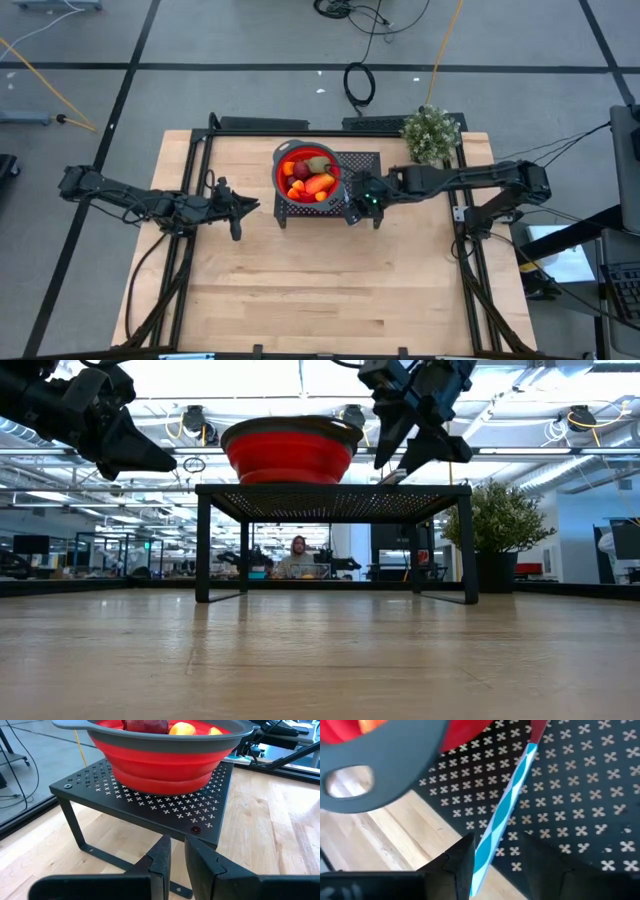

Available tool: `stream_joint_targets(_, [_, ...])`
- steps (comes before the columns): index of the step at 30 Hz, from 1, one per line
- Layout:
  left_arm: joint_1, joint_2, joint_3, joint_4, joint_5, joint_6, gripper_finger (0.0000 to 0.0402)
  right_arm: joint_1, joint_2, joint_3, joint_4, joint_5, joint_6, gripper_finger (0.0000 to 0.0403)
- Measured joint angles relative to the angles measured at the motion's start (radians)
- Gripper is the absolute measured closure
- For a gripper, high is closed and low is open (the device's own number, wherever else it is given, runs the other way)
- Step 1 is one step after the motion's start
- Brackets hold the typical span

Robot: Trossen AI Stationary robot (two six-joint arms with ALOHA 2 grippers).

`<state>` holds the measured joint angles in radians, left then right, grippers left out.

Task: Pick & Place Fruit
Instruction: Put the knife on the shelf

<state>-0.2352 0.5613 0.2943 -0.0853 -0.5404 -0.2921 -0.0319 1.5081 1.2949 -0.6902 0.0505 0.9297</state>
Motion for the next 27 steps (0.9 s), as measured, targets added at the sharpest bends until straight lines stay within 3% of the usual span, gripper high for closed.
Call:
stream_joint_targets(12, [0.000,0.000,0.000,0.000,0.000,0.000,0.0350,-0.002,-0.042,0.002,0.030,-0.006,-0.017,0.0264])
stream_joint_targets(27, [0.000,0.000,0.000,0.007,0.000,-0.003,0.0350,0.001,-0.003,0.001,0.094,-0.128,-0.078,0.0265])
